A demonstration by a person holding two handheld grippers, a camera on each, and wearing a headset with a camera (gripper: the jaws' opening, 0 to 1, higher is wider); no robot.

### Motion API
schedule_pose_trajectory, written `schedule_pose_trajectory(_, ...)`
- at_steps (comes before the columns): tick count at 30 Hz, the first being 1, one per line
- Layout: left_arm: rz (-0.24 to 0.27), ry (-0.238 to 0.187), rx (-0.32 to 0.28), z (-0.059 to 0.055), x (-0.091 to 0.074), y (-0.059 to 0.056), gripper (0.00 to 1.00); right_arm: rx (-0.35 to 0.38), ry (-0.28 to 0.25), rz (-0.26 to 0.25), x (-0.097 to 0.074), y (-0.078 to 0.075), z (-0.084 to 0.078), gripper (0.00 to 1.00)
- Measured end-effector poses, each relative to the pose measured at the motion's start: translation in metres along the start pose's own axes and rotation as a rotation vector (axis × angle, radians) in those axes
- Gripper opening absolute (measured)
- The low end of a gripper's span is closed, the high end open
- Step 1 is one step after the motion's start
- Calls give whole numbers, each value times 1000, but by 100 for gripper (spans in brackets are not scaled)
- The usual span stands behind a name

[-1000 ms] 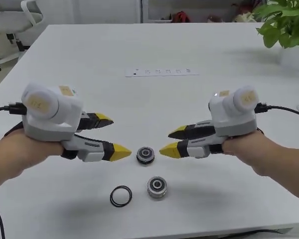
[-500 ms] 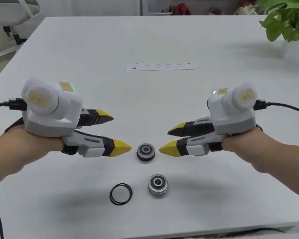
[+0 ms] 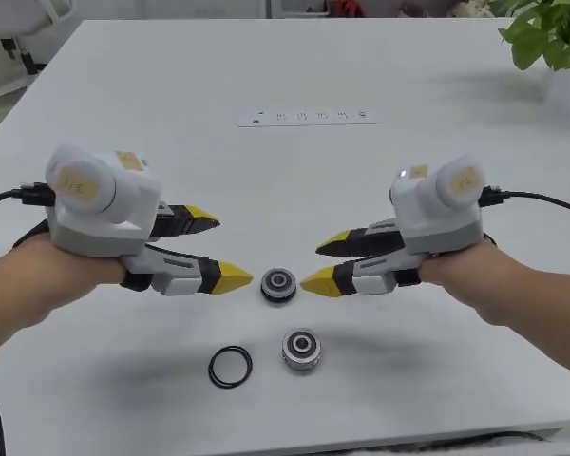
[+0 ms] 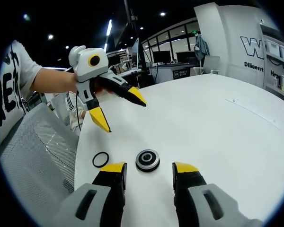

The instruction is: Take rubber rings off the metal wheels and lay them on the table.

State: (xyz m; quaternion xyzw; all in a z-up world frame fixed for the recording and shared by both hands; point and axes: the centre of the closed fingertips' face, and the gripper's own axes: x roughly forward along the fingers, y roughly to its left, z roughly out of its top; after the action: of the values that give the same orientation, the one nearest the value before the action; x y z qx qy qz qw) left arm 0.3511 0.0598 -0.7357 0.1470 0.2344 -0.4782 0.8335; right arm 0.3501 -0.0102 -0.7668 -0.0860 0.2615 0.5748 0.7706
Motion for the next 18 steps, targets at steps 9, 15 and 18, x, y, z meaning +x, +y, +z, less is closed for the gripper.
schedule_pose_trajectory(9, -9, 5, -6, -4, 7, -1, 54, 0, 5, 2, 4, 0, -3, 36)
schedule_pose_trajectory(15, -16, 8, -9, -6, 12, -3, 53, 9, 3, 0, 6, 0, -7, 35)
schedule_pose_trajectory(18, -19, 11, -10, -7, 15, -4, 52, 12, 4, 2, 8, 1, -9, 35)
